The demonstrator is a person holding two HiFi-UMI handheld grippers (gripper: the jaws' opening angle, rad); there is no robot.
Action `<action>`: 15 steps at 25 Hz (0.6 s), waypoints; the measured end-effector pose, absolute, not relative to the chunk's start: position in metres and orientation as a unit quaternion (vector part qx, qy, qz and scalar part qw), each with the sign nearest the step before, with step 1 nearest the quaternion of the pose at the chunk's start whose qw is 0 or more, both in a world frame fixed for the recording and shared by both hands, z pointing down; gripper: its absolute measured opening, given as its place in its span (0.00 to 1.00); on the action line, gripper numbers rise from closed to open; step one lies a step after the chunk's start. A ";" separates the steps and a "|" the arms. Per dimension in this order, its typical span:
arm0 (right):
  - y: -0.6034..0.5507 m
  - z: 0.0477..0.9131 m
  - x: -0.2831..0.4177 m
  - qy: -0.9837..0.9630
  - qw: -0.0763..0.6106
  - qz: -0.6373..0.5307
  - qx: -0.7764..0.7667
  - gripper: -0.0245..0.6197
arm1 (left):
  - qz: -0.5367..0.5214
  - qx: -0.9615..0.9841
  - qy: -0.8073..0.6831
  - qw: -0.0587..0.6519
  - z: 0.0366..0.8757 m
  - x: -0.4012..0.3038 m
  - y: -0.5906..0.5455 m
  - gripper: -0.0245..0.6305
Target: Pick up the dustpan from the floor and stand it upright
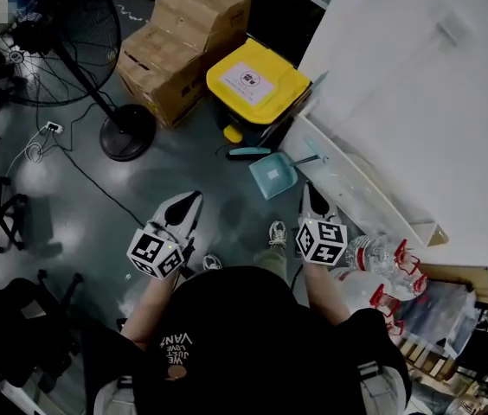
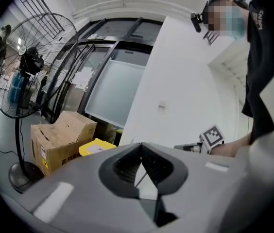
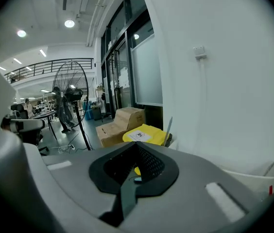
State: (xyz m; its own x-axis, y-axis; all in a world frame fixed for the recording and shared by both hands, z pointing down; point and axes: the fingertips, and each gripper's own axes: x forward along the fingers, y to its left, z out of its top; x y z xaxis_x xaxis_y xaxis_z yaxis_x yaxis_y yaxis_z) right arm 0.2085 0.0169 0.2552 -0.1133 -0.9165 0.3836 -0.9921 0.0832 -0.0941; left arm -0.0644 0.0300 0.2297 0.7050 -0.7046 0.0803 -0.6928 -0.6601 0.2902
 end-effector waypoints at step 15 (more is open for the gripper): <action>0.053 0.244 0.144 -0.776 0.104 0.172 0.598 0.04 | -0.026 0.897 -0.419 0.140 0.223 -0.120 0.056 0.12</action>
